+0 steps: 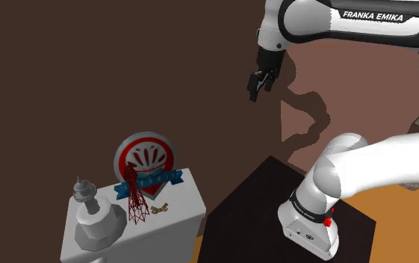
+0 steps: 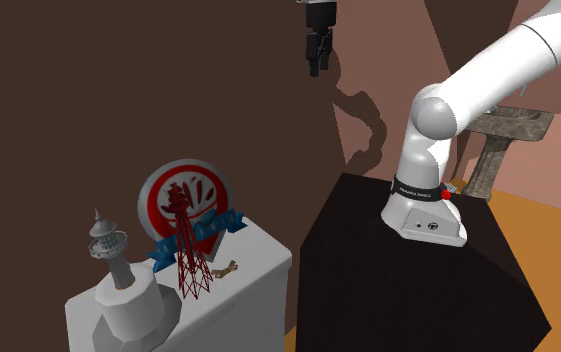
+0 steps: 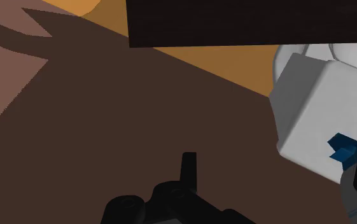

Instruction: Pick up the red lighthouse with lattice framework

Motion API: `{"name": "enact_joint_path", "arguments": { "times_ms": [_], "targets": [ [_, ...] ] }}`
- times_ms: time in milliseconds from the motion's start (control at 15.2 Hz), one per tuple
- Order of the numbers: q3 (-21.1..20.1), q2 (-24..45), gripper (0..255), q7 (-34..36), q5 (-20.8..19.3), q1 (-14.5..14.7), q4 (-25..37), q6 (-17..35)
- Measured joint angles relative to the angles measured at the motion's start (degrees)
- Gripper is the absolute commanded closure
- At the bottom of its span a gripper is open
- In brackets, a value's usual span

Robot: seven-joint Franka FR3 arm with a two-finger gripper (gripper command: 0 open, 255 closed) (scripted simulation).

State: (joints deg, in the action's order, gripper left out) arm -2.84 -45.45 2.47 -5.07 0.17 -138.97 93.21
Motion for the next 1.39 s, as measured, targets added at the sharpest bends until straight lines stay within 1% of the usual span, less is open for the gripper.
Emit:
{"name": "enact_joint_path", "arguments": {
  "times_ms": [66, 198, 330, 792, 1056, 1386],
  "targets": [
    [0.0, 0.0, 0, 0.0, 0.0, 0.0, 0.0, 0.0],
    [-0.97, 0.19, 0, 1.47, 1.05, 0.46, -1.17, 1.74],
    [-2.89, 0.45, 0, 4.05, 2.92, 1.35, -2.54, 3.97],
    [-9.95, 5.58, 0, 13.23, 8.79, 4.16, -5.15, 14.63],
    [-14.47, 9.84, 0, 18.7, 11.35, 5.43, -4.98, 20.73],
    [-20.07, 17.09, 0, 25.41, 12.58, 5.79, -2.83, 28.53]
  ]
}}
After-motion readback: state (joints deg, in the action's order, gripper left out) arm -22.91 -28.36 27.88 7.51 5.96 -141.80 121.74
